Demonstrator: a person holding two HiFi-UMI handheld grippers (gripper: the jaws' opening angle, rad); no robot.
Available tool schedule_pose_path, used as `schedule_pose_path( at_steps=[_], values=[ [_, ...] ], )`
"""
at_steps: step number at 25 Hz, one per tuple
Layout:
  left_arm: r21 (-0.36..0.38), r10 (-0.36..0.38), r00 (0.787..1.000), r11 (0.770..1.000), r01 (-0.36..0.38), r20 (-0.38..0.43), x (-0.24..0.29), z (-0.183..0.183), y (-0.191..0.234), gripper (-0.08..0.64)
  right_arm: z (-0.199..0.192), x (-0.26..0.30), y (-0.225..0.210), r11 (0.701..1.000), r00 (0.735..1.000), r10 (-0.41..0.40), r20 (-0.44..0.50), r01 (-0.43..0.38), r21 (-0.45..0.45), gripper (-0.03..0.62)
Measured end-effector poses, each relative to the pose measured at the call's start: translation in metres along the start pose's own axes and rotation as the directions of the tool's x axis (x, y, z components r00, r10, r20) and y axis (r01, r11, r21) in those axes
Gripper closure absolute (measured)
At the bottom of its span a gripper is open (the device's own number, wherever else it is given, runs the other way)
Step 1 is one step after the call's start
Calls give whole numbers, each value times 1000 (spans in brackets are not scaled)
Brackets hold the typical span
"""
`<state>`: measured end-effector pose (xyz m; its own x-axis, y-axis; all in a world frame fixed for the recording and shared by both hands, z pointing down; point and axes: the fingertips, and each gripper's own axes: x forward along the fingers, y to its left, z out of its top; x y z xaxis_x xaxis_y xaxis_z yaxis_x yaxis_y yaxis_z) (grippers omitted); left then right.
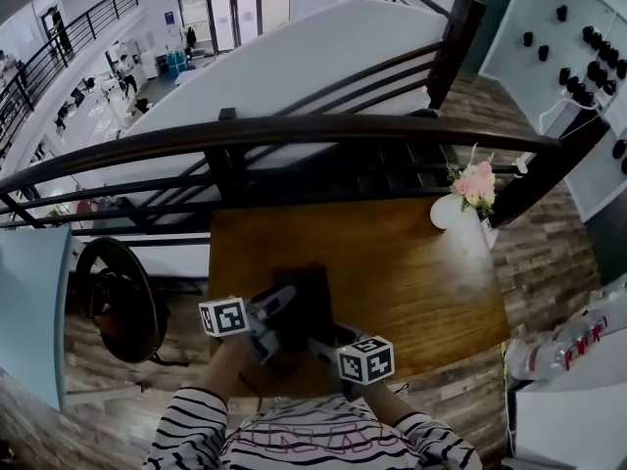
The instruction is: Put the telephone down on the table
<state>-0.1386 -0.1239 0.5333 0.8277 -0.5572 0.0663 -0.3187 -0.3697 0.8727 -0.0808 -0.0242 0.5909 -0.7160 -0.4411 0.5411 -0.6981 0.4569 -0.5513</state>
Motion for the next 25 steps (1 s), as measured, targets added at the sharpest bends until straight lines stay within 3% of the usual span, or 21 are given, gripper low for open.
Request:
schedule_pose_path(
  at_steps=[16,25],
  values=[
    [-26,38,999,999,-37,4,145,86,95,376,110,65,-145,1000,1000,6,-10,-6,17,313],
    [-19,17,1000,1000,-17,10,211,133,151,376,161,114,-216,1000,1000,0,-23,1,17,313]
  ],
)
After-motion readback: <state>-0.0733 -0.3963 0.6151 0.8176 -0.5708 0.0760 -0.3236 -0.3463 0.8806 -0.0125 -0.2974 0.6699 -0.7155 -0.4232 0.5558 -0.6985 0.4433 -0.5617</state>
